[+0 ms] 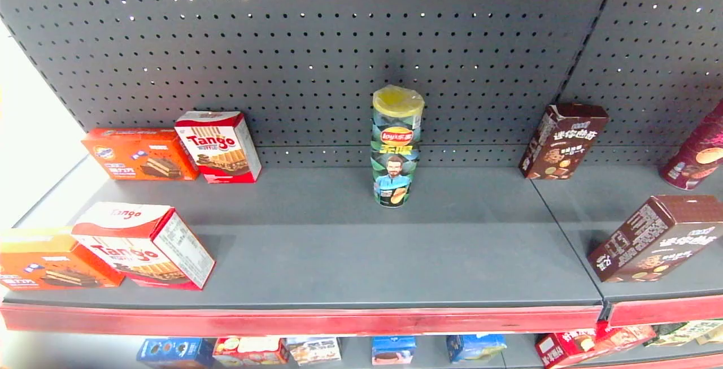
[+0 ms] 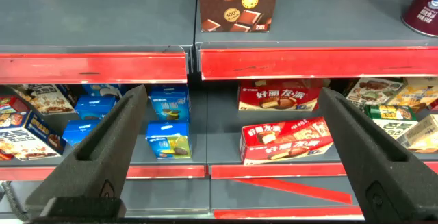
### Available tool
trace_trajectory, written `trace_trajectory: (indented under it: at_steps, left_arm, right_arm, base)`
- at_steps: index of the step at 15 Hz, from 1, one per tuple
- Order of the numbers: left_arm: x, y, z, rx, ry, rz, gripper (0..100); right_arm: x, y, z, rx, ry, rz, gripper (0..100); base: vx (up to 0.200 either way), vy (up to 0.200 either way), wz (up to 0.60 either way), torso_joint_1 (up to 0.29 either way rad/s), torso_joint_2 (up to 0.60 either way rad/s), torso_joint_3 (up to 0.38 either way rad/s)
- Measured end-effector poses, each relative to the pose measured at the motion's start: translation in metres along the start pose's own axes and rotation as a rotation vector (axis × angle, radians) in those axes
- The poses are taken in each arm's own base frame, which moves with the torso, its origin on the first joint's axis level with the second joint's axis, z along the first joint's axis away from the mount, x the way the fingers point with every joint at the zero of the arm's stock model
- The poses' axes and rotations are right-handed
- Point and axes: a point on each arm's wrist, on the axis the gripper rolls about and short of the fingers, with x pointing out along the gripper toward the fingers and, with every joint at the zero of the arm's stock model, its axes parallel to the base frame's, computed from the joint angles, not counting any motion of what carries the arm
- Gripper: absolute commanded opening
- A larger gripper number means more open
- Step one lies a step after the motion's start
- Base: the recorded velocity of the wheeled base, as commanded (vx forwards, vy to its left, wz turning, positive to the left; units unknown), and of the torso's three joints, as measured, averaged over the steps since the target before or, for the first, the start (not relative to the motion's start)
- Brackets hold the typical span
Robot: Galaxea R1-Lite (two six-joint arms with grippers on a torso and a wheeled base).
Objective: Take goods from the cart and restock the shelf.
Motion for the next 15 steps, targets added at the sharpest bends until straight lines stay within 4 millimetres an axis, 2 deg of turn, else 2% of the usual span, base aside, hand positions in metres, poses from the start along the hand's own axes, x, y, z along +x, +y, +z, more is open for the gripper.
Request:
trace_trajectory:
  at_steps: [8,15]
  left_arm:
    - [0.0,-0.0001,0.0,0.0,0.0,-0.003,100]
    - [0.0,0.0,0.0,0.0,0.0,-0.003,100]
  right_arm:
    - [0.0,0.0,-0.0001,0.0,0.001,0.0,100]
    - [0.0,0.0,0.0,0.002,0.001,0.0,100]
  base:
    - [0.0,0.0,0.0,0.0,0.0,0.0]
    - [0.0,0.0,0.6,0.004,0.0,0.003]
